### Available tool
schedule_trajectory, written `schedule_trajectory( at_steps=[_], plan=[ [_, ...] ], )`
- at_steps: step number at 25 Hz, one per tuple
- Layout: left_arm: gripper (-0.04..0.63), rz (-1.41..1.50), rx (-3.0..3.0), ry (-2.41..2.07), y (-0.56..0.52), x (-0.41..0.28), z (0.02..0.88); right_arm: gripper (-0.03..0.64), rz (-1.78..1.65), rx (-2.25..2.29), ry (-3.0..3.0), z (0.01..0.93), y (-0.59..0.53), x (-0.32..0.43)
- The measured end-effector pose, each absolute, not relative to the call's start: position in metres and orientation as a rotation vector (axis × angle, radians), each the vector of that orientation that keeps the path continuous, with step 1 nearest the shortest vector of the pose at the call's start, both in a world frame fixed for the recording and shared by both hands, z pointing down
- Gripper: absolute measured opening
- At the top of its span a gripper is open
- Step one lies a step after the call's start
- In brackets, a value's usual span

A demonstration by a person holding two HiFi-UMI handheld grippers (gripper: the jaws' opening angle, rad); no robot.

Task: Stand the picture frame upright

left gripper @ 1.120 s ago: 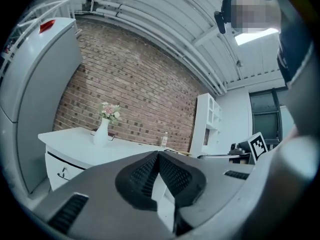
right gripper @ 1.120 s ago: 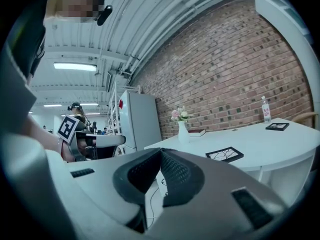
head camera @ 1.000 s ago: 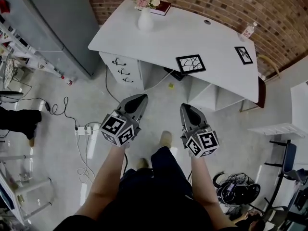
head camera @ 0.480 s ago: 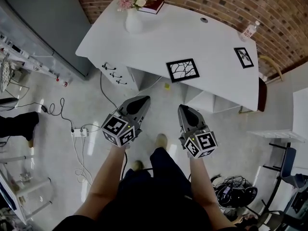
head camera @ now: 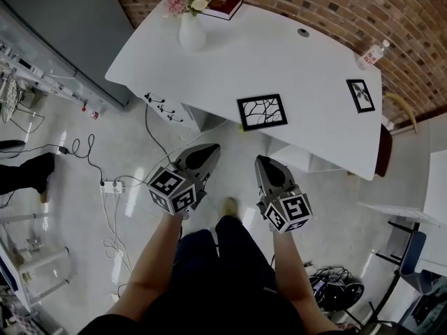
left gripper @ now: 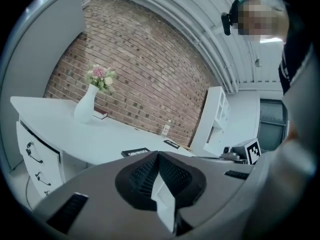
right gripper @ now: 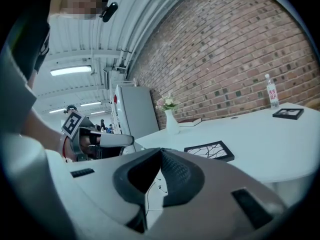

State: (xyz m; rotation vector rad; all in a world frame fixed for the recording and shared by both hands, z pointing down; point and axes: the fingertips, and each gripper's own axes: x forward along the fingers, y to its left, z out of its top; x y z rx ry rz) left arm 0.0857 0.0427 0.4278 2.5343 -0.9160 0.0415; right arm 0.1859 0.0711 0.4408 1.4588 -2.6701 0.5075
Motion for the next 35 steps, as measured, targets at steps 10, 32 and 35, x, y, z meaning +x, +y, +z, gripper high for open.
schedule_trajectory(
  at_steps=[10, 32, 35],
  plan=[
    [0.026, 0.017, 2.412, -0.845, 0.034, 0.116, 0.460, 0.003, 0.562, 1.446, -2.669, 0.465, 0.059, 0.196],
    [0.186, -0.239, 1.852, -0.644, -0.034, 0.149, 0.548, 0.003, 0.595, 1.409, -2.588, 0.524, 0.020, 0.192],
    [0.209, -0.266, 1.781, -0.615, -0.041, 0.154, 0.559, 0.004, 0.635, 1.418, -2.578, 0.530, 0.015, 0.193]
  ],
)
